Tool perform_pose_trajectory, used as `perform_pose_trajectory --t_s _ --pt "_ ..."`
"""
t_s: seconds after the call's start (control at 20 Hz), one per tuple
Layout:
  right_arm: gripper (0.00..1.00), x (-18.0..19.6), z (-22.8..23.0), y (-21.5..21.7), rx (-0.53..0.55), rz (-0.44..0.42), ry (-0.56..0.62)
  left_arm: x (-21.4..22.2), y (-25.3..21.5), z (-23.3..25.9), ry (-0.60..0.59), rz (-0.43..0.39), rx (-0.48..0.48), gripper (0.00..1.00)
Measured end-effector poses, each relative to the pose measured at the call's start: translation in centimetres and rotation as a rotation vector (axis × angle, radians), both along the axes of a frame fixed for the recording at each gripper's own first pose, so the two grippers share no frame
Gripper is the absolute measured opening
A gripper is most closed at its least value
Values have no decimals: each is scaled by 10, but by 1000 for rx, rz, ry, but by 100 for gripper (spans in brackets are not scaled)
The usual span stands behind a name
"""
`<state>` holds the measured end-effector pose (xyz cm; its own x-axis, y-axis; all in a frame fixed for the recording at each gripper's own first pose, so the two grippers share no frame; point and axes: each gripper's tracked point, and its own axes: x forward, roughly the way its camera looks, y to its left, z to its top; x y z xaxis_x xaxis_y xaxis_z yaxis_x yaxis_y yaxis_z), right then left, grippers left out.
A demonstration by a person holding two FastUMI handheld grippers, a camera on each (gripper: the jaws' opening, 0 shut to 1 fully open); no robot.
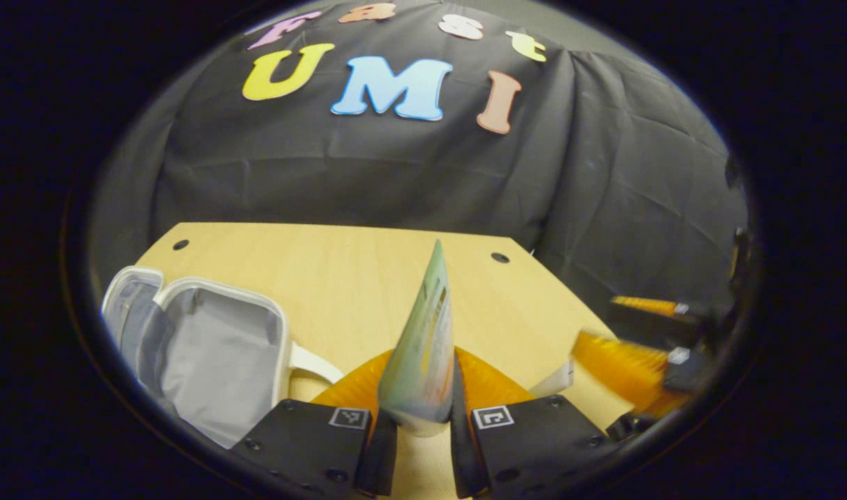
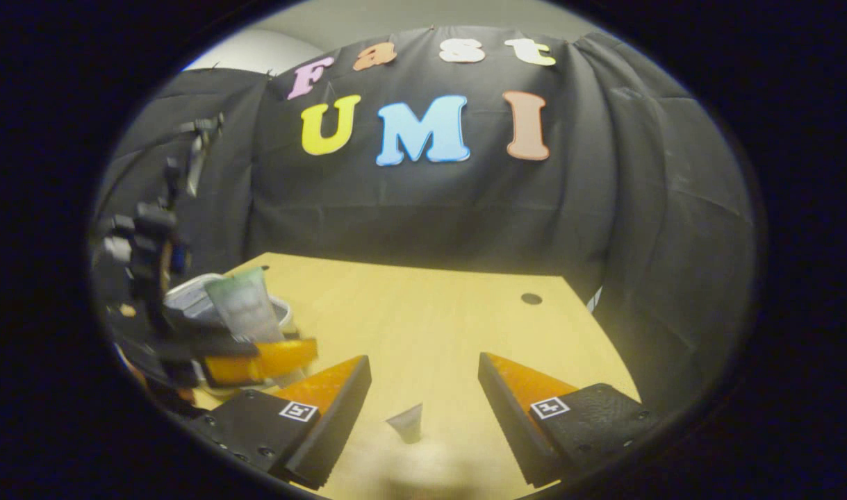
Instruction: First open the suitcase, pack the skin care products into it, and then close the suitcase.
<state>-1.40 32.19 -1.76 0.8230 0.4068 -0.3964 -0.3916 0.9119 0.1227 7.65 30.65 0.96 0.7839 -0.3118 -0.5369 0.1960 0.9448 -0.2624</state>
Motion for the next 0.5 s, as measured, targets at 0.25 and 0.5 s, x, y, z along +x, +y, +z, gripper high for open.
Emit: perform_pose_trajectory --t_s 0.25,0.5 --pt "83 -16 -84 23 -40 -1 230 -19 101 33 36 110 36 40" --pt "28 -29 -94 28 -7 -91 320 -38 192 7 130 200 82 40"
